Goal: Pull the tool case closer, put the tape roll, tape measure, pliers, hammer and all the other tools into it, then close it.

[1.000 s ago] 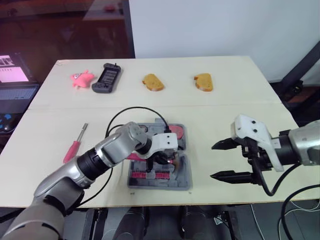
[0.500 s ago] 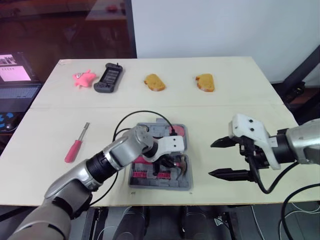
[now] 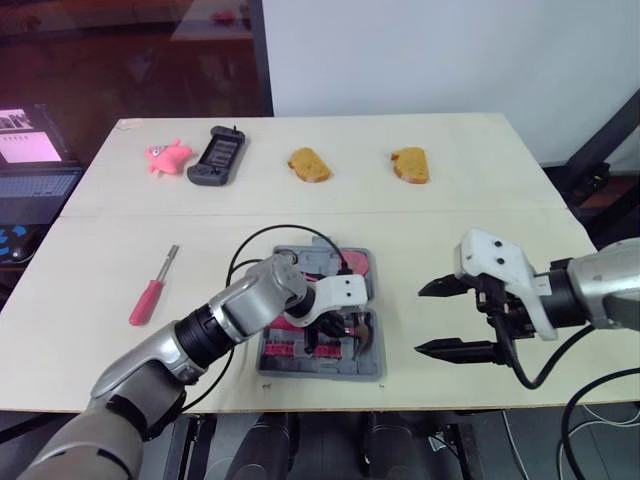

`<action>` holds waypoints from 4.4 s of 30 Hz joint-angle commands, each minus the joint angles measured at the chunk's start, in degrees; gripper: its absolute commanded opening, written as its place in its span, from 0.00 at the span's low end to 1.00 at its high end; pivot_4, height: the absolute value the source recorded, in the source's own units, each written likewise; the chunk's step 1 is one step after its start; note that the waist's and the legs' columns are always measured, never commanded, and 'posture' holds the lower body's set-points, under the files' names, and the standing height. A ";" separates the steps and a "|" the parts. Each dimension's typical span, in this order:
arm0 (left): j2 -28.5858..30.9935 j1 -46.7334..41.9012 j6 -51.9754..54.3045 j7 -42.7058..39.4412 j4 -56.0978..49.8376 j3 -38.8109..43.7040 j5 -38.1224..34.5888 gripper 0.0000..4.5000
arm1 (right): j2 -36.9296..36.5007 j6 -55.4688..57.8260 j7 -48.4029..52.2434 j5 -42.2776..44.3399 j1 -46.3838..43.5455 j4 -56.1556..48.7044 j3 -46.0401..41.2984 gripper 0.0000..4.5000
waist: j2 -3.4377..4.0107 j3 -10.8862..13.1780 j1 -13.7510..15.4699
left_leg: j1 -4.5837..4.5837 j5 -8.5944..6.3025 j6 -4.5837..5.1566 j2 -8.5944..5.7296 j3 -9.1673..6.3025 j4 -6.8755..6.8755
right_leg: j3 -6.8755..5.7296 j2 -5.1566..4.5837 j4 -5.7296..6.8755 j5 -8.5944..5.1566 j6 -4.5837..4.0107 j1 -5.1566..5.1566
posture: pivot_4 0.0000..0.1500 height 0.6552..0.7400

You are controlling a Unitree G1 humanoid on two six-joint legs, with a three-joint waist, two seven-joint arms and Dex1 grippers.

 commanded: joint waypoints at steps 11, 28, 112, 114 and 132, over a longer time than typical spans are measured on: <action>-2.90 0.34 -2.85 2.27 1.85 -0.67 2.65 0.01 | -1.62 -1.83 -0.07 -0.11 0.41 -0.15 -0.99 1.00 | 0.01 0.00 0.14 | 0.00 0.00 0.00 -0.02 -0.01 0.08 | 0.00 -0.01 0.00 0.01 0.02 0.06 | 1.00 1.00; 2.41 -3.15 2.67 -0.71 -2.94 6.53 -0.92 0.86 | -1.66 -3.44 0.86 -1.20 0.75 0.54 0.08 1.00 | 0.01 -0.01 -0.09 | 0.00 -0.03 0.05 -0.01 -0.01 0.21 | 0.00 0.01 0.00 0.05 0.09 0.10 | 1.00 1.00; 20.40 37.35 -33.82 -4.68 -0.53 54.75 -20.22 0.90 | 9.66 -28.12 8.06 -14.66 8.50 15.73 2.77 1.00 | 0.38 -1.58 -0.26 | 0.15 -0.15 0.18 0.00 0.08 -0.11 | 0.11 -0.05 -0.15 -0.01 0.13 0.06 | 1.00 1.00; 21.78 42.71 -33.77 -3.47 1.83 63.53 -22.69 1.00 | 10.73 -30.82 8.71 -16.36 12.79 21.57 0.12 1.00 | 0.38 -1.58 -0.35 | 0.16 -0.15 0.17 0.04 0.08 -0.18 | 0.12 -0.02 -0.15 -0.01 0.12 0.02 | 1.00 1.00; 20.57 67.84 -42.94 -2.33 14.27 91.58 -26.87 1.00 | 13.77 -41.67 14.01 -22.44 24.97 43.46 -10.10 1.00 | 0.38 -1.51 -0.05 | 0.18 -0.27 0.00 0.13 0.16 -0.17 | 0.19 -0.13 -0.30 -0.22 -0.26 0.13 | 1.00 1.00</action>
